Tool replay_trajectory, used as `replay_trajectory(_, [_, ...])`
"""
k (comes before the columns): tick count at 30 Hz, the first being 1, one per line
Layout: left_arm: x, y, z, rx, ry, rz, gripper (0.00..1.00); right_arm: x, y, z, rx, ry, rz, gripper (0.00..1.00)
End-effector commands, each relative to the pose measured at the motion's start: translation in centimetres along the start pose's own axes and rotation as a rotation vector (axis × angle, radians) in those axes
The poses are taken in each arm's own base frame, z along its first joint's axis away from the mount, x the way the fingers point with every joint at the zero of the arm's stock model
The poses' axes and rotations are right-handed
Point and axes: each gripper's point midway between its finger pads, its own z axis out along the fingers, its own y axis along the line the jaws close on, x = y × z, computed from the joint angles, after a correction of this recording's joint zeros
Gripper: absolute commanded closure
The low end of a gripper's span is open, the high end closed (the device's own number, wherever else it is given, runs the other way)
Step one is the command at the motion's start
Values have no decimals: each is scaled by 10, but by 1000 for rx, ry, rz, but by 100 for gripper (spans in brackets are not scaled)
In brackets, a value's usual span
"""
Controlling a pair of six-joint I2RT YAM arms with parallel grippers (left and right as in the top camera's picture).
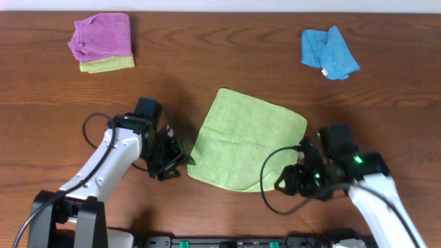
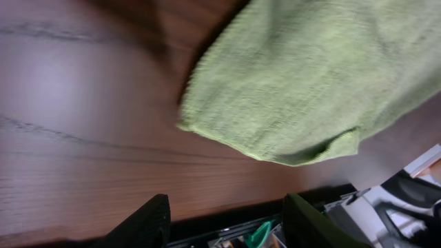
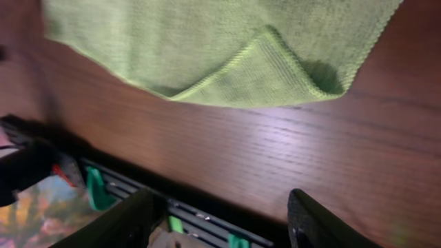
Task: Fold the cloth
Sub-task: 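Open both grippers and pull them back from the flat cloth, then grasp the cloth's near left and near right corners with both grippers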
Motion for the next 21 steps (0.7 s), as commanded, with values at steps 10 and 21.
replay_trajectory(10, [2, 6, 9, 217, 66, -63, 38, 36, -11, -3, -101, -265, 223, 21])
replay_trajectory(21, [-22, 10, 12, 175, -43, -41, 5, 3, -25, 49, -233, -337, 424, 20])
